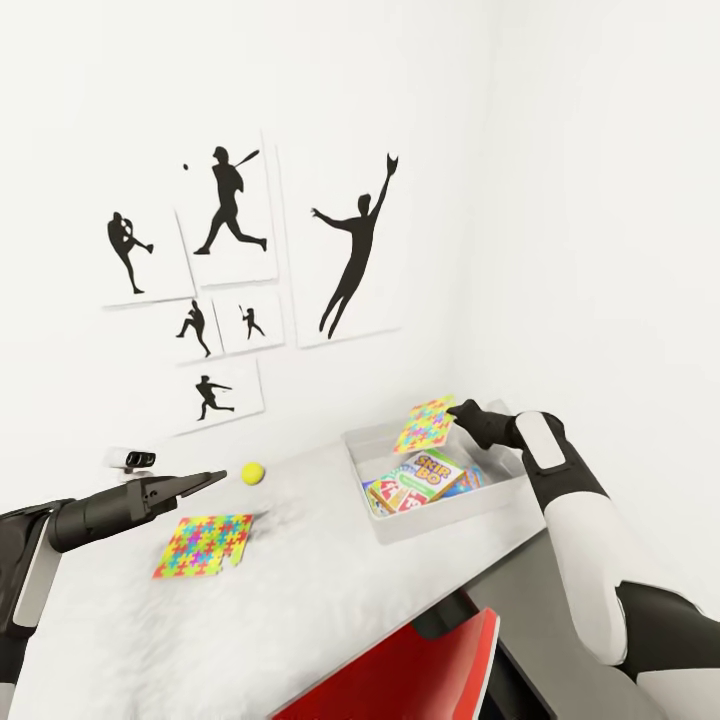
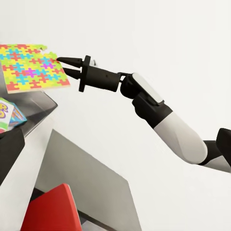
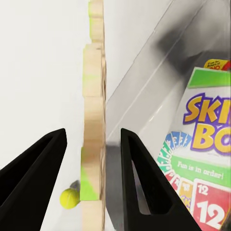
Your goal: Put all the toys in the child's room - the three board games (two on the bed and one on the table), the two jigsaw puzzles on the table, and the tennis ball on the table - inside the toy box on the table in the child's room.
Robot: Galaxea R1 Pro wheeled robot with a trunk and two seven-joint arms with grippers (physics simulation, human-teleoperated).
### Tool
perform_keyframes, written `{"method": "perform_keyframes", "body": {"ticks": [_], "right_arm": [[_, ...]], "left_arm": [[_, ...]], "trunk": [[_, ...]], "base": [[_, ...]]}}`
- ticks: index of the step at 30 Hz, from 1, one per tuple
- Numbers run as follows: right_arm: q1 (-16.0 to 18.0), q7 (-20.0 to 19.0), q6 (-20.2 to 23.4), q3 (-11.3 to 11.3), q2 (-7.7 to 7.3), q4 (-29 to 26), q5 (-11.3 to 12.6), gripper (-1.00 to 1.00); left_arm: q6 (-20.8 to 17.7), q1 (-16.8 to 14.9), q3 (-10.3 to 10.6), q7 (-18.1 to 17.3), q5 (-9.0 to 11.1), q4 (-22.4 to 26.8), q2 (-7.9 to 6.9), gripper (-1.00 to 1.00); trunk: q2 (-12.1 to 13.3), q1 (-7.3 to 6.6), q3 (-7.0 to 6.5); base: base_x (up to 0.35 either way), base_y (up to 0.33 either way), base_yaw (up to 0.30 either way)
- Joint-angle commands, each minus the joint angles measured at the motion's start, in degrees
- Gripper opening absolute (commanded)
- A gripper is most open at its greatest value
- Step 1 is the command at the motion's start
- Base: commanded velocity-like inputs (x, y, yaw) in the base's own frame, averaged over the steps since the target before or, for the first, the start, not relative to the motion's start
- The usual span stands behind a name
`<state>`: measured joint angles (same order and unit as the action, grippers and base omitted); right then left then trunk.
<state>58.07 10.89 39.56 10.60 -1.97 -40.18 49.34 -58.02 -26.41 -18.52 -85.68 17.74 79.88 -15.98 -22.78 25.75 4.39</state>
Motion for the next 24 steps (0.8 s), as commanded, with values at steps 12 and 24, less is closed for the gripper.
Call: {"method": "perform_keyframes", "body": {"ticks": [12,24], "right_arm": [[0.28,1.34,-1.92,0.08,0.14,3.33,0.53,-1.00],[0.27,0.78,-3.60,-0.03,-0.05,5.79,0.49,-1.00]], "left_arm": [[-0.61,-0.05,0.06,-0.19,0.01,0.01,-0.01,1.00],[-0.60,-0.05,0.06,-0.19,0.01,0.01,-0.01,1.00]], "trunk": [[-0.14,0.04,1.11],[-0.14,0.04,1.65]], "base": [[0.000,0.000,0.000],[0.000,0.000,0.000]]}}
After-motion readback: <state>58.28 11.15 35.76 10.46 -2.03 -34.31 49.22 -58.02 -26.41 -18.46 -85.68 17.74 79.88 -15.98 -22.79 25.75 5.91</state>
